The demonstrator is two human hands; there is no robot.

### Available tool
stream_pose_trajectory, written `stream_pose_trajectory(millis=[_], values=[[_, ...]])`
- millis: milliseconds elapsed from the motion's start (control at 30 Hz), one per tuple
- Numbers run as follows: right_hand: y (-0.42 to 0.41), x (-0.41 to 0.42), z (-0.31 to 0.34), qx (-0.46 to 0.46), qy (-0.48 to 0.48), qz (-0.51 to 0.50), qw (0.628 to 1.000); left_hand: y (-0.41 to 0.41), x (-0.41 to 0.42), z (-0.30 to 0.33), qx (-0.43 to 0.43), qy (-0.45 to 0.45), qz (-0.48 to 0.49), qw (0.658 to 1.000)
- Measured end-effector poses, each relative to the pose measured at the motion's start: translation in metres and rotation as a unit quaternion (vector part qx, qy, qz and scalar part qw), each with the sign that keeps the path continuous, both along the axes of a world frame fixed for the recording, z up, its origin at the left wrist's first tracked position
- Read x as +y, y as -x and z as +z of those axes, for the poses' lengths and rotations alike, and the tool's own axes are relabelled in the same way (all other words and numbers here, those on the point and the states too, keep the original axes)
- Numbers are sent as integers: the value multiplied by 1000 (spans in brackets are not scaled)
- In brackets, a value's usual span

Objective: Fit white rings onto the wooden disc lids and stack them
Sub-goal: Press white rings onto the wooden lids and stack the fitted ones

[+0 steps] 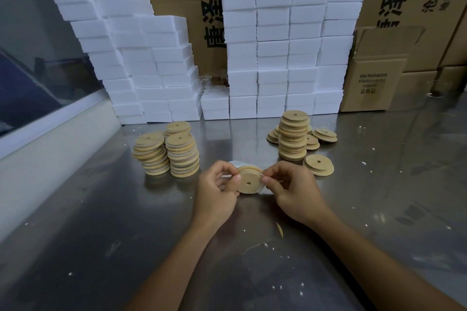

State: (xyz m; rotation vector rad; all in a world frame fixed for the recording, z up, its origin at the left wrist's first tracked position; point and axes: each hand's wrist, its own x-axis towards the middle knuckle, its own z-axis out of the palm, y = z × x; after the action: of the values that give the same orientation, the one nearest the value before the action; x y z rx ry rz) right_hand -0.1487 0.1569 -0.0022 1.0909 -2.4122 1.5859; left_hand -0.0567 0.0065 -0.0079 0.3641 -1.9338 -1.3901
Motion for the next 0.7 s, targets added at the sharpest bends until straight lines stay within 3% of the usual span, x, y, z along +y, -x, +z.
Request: stream_pose_trajectory(millis=[100,167,367,700], values=[[-7,-1,4,81,-21,6,997,-3,8,3,52,231,34,971],[-10,-3,6,118,-26,13,993,-4,12,5,54,273,20,960],[-8,-6,7,22,11,-24,999,-3,9,4,37,189,30,981],[-4,-1,6,-53,10,32,998,-1,2,3,18,70,6,997]])
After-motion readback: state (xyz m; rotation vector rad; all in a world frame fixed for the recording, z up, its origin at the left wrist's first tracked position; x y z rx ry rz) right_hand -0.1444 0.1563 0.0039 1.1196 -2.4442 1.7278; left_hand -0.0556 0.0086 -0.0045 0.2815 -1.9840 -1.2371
